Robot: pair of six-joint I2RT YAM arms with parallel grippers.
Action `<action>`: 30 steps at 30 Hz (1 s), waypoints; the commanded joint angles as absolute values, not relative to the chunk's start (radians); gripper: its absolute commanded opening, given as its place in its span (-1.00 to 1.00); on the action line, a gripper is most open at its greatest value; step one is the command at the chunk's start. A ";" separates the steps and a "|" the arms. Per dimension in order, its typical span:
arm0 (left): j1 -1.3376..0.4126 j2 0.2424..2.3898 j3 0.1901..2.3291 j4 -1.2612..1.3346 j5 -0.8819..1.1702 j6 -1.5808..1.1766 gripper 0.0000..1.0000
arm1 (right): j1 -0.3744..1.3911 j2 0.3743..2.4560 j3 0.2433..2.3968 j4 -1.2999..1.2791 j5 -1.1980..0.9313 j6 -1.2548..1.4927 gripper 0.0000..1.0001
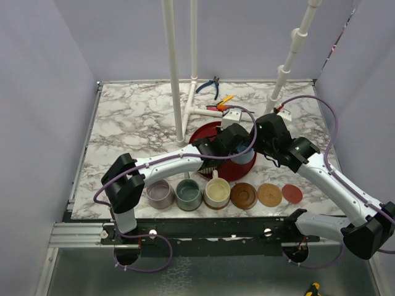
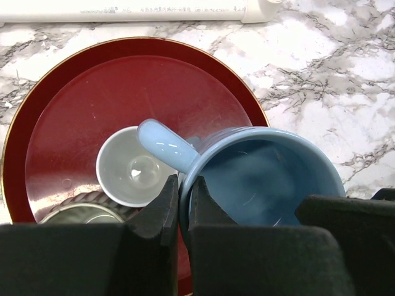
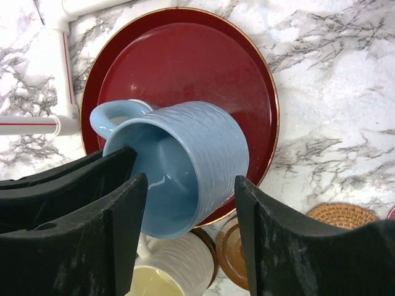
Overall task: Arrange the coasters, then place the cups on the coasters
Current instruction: Place the cup on the coaster.
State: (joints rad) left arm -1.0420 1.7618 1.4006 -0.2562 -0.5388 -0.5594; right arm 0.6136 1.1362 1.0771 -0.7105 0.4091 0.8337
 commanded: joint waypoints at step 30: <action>-1.029 1.611 1.385 -0.152 -0.199 -0.245 -1.00 | 0.375 1.210 1.186 -0.875 -0.185 0.203 0.11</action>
